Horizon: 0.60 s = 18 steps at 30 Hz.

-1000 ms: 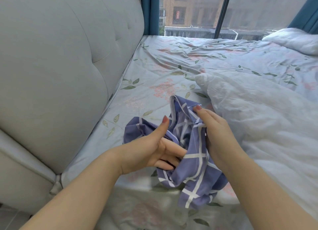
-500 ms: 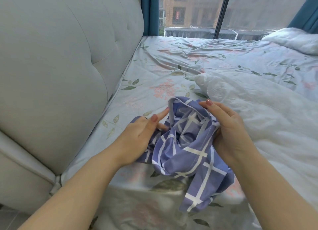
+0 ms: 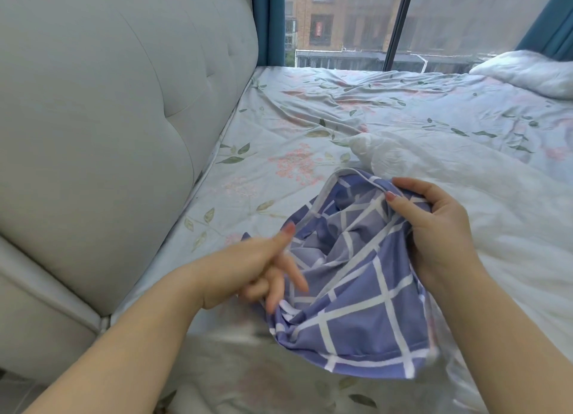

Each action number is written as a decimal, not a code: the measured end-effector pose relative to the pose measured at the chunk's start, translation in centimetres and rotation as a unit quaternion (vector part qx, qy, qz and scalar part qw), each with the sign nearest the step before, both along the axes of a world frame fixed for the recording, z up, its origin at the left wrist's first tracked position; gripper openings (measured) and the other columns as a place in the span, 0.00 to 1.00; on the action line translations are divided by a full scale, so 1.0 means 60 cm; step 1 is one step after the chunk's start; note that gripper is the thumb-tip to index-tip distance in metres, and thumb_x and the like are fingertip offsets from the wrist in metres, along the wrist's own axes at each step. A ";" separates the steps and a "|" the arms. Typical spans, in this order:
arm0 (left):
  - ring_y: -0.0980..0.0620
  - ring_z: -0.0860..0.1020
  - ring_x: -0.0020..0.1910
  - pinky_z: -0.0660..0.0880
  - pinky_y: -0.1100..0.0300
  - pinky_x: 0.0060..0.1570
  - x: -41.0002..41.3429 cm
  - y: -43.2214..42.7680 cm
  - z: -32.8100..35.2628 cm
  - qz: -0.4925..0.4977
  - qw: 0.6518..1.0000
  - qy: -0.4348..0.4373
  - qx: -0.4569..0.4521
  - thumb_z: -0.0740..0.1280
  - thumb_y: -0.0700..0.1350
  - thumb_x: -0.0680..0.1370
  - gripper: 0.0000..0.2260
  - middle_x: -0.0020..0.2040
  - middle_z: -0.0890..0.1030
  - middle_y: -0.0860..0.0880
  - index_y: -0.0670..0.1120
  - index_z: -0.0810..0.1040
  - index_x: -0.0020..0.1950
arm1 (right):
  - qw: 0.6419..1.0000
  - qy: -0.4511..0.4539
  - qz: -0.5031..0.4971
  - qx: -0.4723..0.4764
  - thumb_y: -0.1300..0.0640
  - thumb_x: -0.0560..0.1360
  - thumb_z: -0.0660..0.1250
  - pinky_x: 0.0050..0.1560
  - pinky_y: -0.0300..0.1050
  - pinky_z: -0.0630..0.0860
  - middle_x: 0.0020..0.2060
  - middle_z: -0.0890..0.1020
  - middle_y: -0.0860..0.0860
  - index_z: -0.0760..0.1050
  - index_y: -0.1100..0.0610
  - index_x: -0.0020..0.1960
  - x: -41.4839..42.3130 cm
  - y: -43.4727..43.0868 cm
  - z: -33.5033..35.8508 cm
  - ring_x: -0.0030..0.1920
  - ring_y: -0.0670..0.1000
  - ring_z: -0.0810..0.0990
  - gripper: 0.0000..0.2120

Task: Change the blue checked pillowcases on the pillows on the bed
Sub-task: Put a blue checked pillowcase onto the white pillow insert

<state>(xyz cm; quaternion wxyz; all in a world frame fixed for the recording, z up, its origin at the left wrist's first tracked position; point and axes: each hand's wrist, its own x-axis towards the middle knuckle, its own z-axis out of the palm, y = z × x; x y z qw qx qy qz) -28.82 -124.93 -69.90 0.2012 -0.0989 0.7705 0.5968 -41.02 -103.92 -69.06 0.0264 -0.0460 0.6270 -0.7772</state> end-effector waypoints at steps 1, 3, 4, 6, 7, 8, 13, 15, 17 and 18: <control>0.53 0.60 0.19 0.64 0.63 0.26 -0.005 -0.004 0.004 0.093 0.994 0.047 0.015 0.49 0.66 0.79 0.34 0.26 0.75 0.45 0.42 0.85 0.49 | 1.000 -0.001 0.001 0.003 0.67 0.73 0.71 0.55 0.54 0.80 0.50 0.84 0.58 0.81 0.58 0.51 0.000 0.002 -0.001 0.51 0.59 0.84 0.09; 0.53 0.71 0.23 0.69 0.60 0.30 -0.014 -0.018 -0.003 0.218 0.963 0.149 -0.045 0.55 0.60 0.82 0.23 0.31 0.78 0.48 0.46 0.82 0.50 | 1.000 -0.005 0.004 0.009 0.68 0.74 0.70 0.56 0.55 0.80 0.51 0.84 0.59 0.81 0.59 0.52 0.001 0.004 0.000 0.51 0.59 0.83 0.09; 0.54 0.77 0.30 0.72 0.58 0.34 -0.016 -0.025 -0.009 0.236 0.940 0.196 -0.150 0.58 0.58 0.82 0.17 0.34 0.81 0.52 0.49 0.81 0.50 | 1.000 -0.009 0.007 0.011 0.68 0.74 0.70 0.55 0.55 0.80 0.51 0.84 0.60 0.81 0.59 0.52 0.002 0.005 0.000 0.51 0.59 0.84 0.10; 0.55 0.79 0.46 0.72 0.58 0.46 -0.018 -0.033 -0.024 0.227 0.887 0.242 -0.323 0.61 0.52 0.82 0.10 0.44 0.82 0.57 0.51 0.80 0.52 | 1.000 -0.016 0.017 0.015 0.68 0.74 0.69 0.55 0.54 0.80 0.51 0.84 0.60 0.81 0.59 0.53 0.003 0.006 -0.001 0.51 0.59 0.84 0.10; 0.56 0.78 0.50 0.69 0.60 0.49 -0.019 -0.034 -0.027 0.214 0.884 0.226 -0.350 0.61 0.51 0.82 0.09 0.50 0.82 0.56 0.51 0.80 0.55 | 0.999 -0.019 0.024 0.018 0.68 0.74 0.69 0.55 0.54 0.80 0.51 0.84 0.60 0.81 0.59 0.53 0.004 0.007 -0.001 0.51 0.59 0.84 0.09; 0.55 0.76 0.53 0.67 0.61 0.50 -0.021 -0.033 -0.032 0.195 0.898 0.190 -0.345 0.60 0.51 0.83 0.10 0.55 0.81 0.54 0.51 0.78 0.59 | 0.999 -0.020 0.032 0.023 0.67 0.74 0.69 0.56 0.55 0.80 0.51 0.84 0.60 0.81 0.59 0.53 0.005 0.007 -0.002 0.52 0.60 0.83 0.09; 0.45 0.75 0.54 0.69 0.56 0.49 -0.032 -0.022 -0.051 0.109 0.917 0.003 -0.384 0.52 0.53 0.85 0.15 0.62 0.78 0.43 0.46 0.74 0.57 | 0.990 0.017 0.046 0.134 0.63 0.75 0.71 0.57 0.55 0.79 0.48 0.85 0.50 0.82 0.53 0.52 0.002 0.012 -0.015 0.51 0.53 0.84 0.09; 0.43 0.76 0.51 0.67 0.57 0.45 -0.031 -0.019 -0.046 0.139 0.915 0.004 -0.379 0.52 0.52 0.85 0.17 0.57 0.79 0.40 0.44 0.75 0.50 | 0.976 0.051 0.026 0.208 0.62 0.75 0.71 0.55 0.50 0.79 0.45 0.84 0.46 0.82 0.50 0.49 -0.001 0.015 -0.019 0.50 0.50 0.82 0.08; 0.46 0.79 0.42 0.70 0.60 0.40 -0.024 -0.013 -0.037 0.137 0.940 -0.047 -0.310 0.51 0.51 0.86 0.20 0.49 0.83 0.40 0.40 0.77 0.57 | 0.964 0.081 0.006 0.254 0.62 0.74 0.70 0.52 0.48 0.77 0.42 0.82 0.43 0.80 0.46 0.45 -0.005 0.017 -0.023 0.47 0.47 0.80 0.10; 0.47 0.80 0.35 0.73 0.61 0.36 -0.018 -0.007 -0.032 0.126 0.952 -0.095 -0.264 0.49 0.52 0.86 0.21 0.42 0.84 0.41 0.39 0.75 0.60 | 0.957 0.093 -0.007 0.275 0.61 0.74 0.70 0.51 0.50 0.77 0.41 0.82 0.44 0.80 0.45 0.43 -0.008 0.019 -0.024 0.45 0.47 0.80 0.10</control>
